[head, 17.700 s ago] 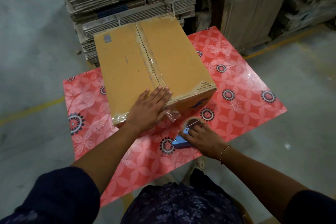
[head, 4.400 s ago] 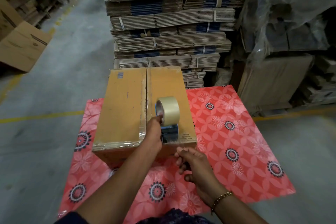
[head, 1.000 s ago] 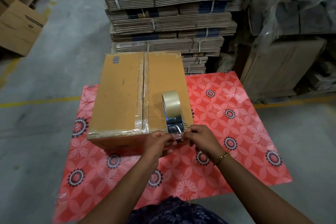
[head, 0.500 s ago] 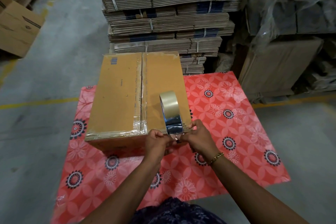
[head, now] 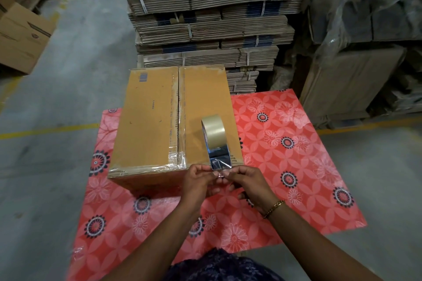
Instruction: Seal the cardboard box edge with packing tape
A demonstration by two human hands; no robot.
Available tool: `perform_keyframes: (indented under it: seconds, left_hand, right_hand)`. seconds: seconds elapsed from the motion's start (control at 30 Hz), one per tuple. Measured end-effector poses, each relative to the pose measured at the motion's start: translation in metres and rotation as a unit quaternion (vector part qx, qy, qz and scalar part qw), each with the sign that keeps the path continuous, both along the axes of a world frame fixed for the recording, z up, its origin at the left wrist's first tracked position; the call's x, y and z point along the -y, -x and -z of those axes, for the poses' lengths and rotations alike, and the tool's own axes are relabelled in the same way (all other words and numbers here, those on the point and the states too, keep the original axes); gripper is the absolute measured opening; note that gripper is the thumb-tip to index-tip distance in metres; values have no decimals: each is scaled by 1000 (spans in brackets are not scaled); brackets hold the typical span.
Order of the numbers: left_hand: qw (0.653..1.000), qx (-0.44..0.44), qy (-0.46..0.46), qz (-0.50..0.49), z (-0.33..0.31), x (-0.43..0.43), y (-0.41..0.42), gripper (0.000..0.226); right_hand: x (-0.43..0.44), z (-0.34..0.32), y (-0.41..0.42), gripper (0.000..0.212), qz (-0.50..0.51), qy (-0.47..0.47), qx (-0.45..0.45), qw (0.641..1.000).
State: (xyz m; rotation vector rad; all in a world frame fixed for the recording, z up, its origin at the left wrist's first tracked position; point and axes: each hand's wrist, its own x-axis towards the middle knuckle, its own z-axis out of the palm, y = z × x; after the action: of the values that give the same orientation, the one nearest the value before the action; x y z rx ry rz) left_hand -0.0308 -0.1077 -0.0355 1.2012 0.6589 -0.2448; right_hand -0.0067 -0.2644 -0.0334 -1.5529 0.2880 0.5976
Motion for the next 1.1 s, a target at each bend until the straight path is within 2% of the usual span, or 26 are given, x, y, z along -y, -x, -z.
perform_keyframes:
  seconds: [0.17,0.4,0.5,0.57,0.7,1.1]
  left_hand:
    - [999,-4,45,-9,-8,5,4,31]
    - [999,-31,17,-9,-7,5,5,34]
    - [998,-45,29,27,-8,6,5,41]
    - [996,-54,55,48,-9,9,5,34]
    - [993,-63,90,39,-8,11,4,13]
    - [990,-60,114,54,-1,4,2,8]
  right_hand:
    - [1,-1,-2,16,-4,-3,-5,1000]
    - [1,-3,-2,27,9,-20,-32,999]
    - [3,-4,-3,21,7,-28,-42,999]
    - [4,-4,-3,14,0,-32,-48,998]
    - [5,-6,-6,20,-4,-37,-63,997]
    - [18,-9,-16,16,-48,-97,-105,989]
